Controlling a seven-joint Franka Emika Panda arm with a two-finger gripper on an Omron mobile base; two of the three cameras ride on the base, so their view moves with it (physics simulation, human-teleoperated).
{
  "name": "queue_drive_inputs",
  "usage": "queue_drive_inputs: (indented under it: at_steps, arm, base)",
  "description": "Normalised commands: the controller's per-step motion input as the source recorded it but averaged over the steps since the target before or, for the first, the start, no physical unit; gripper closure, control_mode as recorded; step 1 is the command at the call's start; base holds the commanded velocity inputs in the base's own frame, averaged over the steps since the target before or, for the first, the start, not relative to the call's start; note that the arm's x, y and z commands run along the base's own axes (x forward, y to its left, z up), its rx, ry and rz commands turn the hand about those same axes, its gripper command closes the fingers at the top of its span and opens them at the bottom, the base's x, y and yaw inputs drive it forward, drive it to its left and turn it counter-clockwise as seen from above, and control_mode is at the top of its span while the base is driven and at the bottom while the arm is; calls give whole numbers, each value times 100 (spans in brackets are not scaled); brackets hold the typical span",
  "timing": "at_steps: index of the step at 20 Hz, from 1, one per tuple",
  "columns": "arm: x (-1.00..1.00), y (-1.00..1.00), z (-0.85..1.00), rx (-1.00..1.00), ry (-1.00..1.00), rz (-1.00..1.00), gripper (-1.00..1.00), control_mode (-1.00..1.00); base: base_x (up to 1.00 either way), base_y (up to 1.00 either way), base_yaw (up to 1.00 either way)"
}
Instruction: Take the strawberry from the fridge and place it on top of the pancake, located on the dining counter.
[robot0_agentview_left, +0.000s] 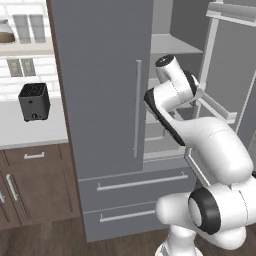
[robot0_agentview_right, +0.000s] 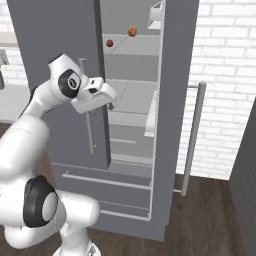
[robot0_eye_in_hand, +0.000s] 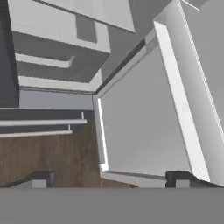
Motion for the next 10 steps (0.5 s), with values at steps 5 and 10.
queue_drive_inputs:
  at_steps: [5, 10]
  arm:
    - [53, 100, 5, 43, -64, 0, -100, -100]
    - [28, 95, 52, 34, -43, 5, -100, -100]
  base:
    - [0, 0, 0]
    - [0, 0, 0]
